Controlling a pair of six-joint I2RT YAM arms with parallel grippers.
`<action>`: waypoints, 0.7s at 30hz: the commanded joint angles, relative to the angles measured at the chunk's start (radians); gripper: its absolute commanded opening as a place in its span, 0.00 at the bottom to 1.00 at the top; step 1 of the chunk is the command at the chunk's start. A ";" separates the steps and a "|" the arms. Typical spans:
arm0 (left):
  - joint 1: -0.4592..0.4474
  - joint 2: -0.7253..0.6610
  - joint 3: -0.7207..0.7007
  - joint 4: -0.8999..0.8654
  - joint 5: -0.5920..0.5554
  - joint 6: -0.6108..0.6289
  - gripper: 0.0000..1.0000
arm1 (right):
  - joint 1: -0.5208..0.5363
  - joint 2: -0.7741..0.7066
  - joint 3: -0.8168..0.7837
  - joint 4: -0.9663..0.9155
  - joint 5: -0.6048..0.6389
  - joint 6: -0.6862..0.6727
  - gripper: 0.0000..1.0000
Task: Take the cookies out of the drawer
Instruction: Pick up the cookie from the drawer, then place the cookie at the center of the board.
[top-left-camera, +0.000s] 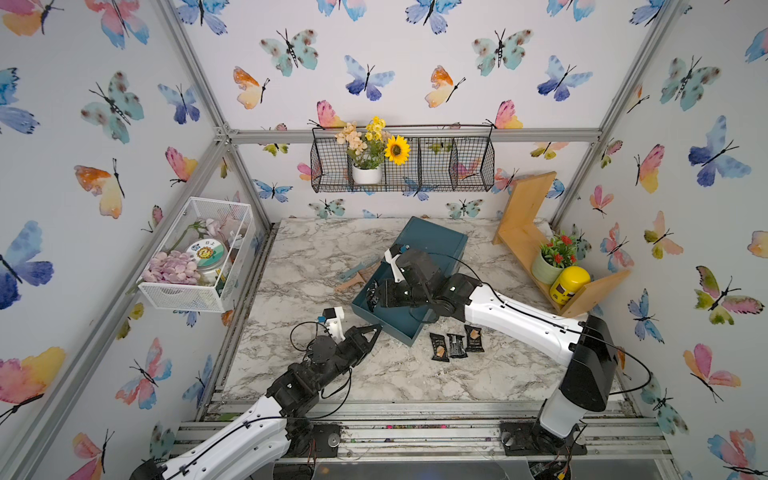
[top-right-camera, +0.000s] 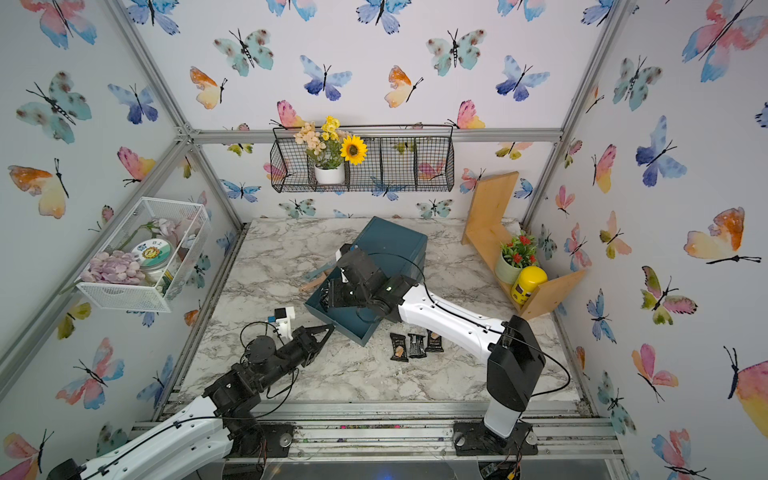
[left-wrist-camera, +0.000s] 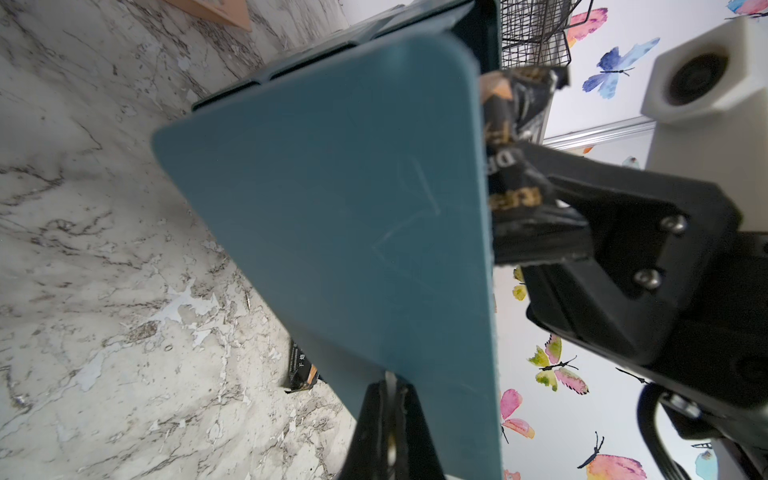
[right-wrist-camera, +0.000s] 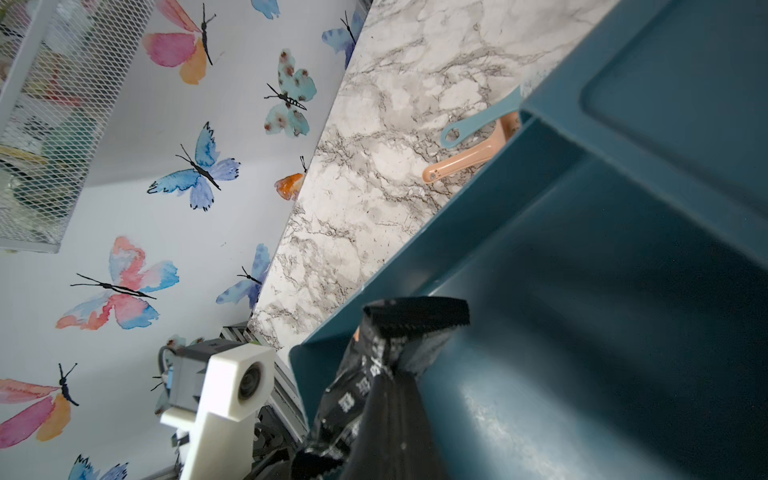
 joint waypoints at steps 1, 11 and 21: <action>0.000 0.004 0.020 0.028 -0.021 0.024 0.00 | 0.006 -0.058 -0.008 -0.032 0.051 -0.028 0.01; 0.000 -0.004 0.019 0.028 -0.022 0.025 0.00 | 0.006 -0.226 -0.061 -0.129 0.163 -0.071 0.01; 0.001 0.005 0.023 0.037 -0.017 0.028 0.00 | 0.001 -0.373 -0.136 -0.343 0.388 -0.089 0.01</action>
